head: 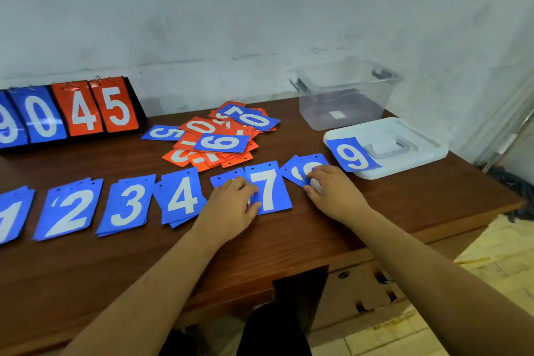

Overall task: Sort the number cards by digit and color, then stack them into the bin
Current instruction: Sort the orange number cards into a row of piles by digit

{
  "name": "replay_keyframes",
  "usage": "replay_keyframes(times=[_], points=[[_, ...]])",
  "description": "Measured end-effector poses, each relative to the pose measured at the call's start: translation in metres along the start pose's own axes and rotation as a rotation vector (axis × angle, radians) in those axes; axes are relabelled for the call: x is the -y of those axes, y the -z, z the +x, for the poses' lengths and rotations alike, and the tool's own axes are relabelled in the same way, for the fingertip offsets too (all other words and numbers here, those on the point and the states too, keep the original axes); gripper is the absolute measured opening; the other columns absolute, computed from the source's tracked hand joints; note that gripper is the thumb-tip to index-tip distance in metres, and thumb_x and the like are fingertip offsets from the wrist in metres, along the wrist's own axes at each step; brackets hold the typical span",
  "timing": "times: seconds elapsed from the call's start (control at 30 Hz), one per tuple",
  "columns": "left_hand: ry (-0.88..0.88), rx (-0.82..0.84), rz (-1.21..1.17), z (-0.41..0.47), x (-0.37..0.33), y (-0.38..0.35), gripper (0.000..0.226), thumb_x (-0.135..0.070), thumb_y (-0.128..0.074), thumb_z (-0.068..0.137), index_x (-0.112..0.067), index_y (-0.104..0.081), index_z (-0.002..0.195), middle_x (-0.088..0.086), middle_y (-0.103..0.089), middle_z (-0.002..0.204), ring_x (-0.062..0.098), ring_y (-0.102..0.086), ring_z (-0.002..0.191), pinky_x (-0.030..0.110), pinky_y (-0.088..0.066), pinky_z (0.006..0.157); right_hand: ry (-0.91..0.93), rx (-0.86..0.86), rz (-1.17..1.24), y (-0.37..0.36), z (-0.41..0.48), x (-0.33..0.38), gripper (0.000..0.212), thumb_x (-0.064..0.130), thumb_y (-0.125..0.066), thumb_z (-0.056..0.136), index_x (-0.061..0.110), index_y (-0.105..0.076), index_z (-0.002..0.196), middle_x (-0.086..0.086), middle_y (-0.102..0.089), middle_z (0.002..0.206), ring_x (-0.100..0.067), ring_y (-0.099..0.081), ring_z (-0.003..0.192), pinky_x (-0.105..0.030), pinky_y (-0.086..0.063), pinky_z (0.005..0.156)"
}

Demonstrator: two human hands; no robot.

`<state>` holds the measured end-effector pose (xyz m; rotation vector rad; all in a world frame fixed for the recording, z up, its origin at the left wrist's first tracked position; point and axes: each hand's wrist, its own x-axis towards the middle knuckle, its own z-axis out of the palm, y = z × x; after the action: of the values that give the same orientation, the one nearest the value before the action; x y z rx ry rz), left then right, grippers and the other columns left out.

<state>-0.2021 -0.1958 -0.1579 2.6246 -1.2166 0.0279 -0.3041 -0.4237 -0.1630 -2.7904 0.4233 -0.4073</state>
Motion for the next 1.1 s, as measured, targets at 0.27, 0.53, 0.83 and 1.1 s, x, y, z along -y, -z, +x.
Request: replay_keyframes(times=[0.27, 0.53, 0.83, 1.1], points=[[0.058, -0.104, 0.02, -0.023, 0.019, 0.003, 0.043, -0.035, -0.049, 0.099, -0.024, -0.05, 0.14, -0.002, -0.047, 0.135, 0.016, -0.044, 0.124, 0.032, -0.039, 0.103, 0.246, 0.086, 0.044, -0.023, -0.019, 0.066, 0.044, 0.044, -0.049, 0.097, 0.027, -0.052, 0.137, 0.005, -0.042, 0.15, -0.012, -0.036, 0.138, -0.033, -0.032, 0.114], [0.022, -0.068, -0.001, -0.039, 0.042, 0.015, 0.038, -0.024, -0.047, 0.1, -0.019, -0.053, 0.138, -0.003, -0.049, 0.139, 0.013, -0.043, 0.13, 0.031, -0.031, 0.109, 0.147, 0.12, 0.06, -0.012, -0.018, 0.071, 0.04, 0.034, -0.052, 0.095, 0.024, -0.054, 0.133, 0.004, -0.044, 0.149, -0.012, -0.038, 0.137, -0.029, -0.031, 0.112], [0.066, -0.227, -0.089, -0.005, 0.072, 0.04, 0.032, -0.026, -0.056, 0.096, -0.016, -0.059, 0.127, 0.001, -0.054, 0.127, 0.018, -0.049, 0.119, 0.033, -0.042, 0.1, 0.024, 0.069, 0.158, -0.002, 0.038, 0.1, 0.038, 0.03, -0.056, 0.096, 0.018, -0.052, 0.132, 0.001, -0.051, 0.137, -0.017, -0.05, 0.124, -0.031, -0.043, 0.1], [0.247, -0.029, 0.109, 0.055, 0.113, 0.045, 0.047, -0.033, -0.046, 0.1, -0.021, -0.041, 0.145, 0.004, -0.041, 0.149, 0.021, -0.038, 0.137, 0.04, -0.032, 0.111, 0.028, 0.149, 0.094, -0.028, 0.131, 0.129, 0.046, 0.028, -0.058, 0.095, 0.013, -0.048, 0.136, -0.008, -0.051, 0.139, -0.023, -0.051, 0.124, -0.035, -0.045, 0.1]])
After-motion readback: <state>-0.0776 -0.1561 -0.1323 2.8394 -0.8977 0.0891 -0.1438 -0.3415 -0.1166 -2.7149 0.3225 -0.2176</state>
